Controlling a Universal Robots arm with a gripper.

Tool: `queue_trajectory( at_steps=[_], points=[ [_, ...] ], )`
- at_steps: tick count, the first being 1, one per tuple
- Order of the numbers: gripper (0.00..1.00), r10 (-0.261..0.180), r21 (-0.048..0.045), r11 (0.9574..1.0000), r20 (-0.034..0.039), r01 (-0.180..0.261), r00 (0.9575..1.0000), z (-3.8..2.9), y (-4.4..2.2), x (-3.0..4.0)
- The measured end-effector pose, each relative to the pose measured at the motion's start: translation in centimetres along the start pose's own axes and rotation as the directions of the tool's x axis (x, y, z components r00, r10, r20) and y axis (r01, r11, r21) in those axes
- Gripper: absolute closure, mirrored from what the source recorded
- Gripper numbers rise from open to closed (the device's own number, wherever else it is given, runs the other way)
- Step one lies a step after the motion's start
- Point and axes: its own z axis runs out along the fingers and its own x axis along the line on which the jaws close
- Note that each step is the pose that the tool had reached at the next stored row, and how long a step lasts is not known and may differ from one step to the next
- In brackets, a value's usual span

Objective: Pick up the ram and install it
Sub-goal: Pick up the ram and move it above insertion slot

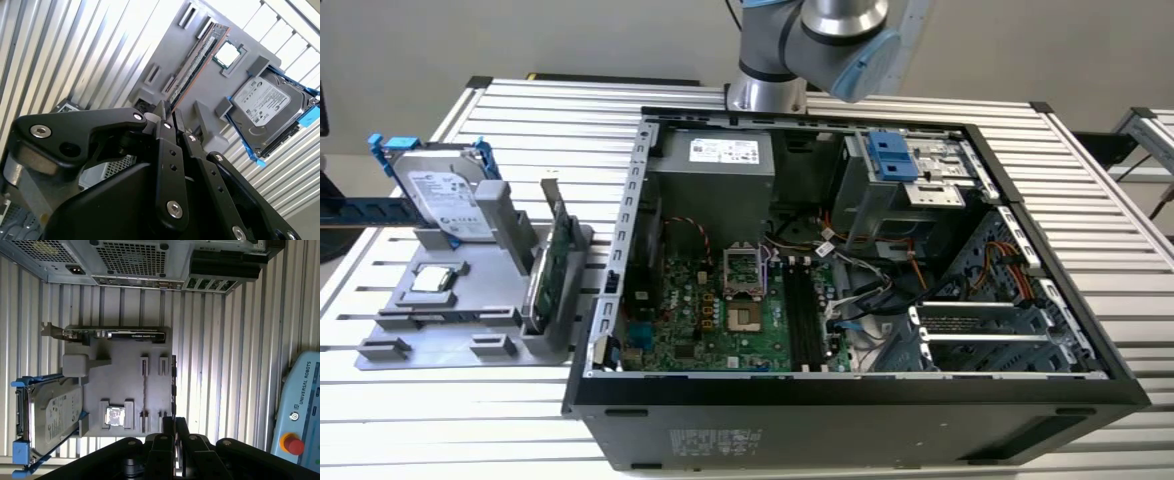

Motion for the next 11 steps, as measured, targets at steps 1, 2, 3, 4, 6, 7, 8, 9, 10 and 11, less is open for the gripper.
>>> queue_trajectory(
  at_steps=[1,2,3,4,6,7,8,9,10,11],
  points=[
    [1.0,0.0,0.0,1.0,0.0,0.0,1.0,0.0,0.03,0.0],
    [1.0,0.0,0.0,1.0,0.0,0.0,1.0,0.01,0.06,0.0],
    [1.0,0.0,0.0,1.0,0.0,0.0,1.0,0.0,0.1,-0.01],
    [1.0,0.0,0.0001,1.0,0.0001,0.0,1.0,0.0,0.14,-0.01],
    [1.0,0.0,0.0,1.0,0.0,0.0,1.0,0.01,0.2,-0.01],
    [1.0,0.0,0.0,1.0,0.0,0.0,1.0,0.01,0.23,-0.01],
    [1.0,0.0,0.0,1.0,0.0001,0.0,1.0,0.01,0.26,-0.01],
    [1.0,0.0,0.0001,1.0,0.0001,0.0,1.0,0.0,0.29,-0.01],
    [1.0,0.0,0.0001,1.0,0.0001,0.0,1.0,0.01,0.3,-0.01],
    [1.0,0.0,-0.0001,1.0,-0.0001,0.0,1.0,0.02,0.32,-0.01]
  ],
)
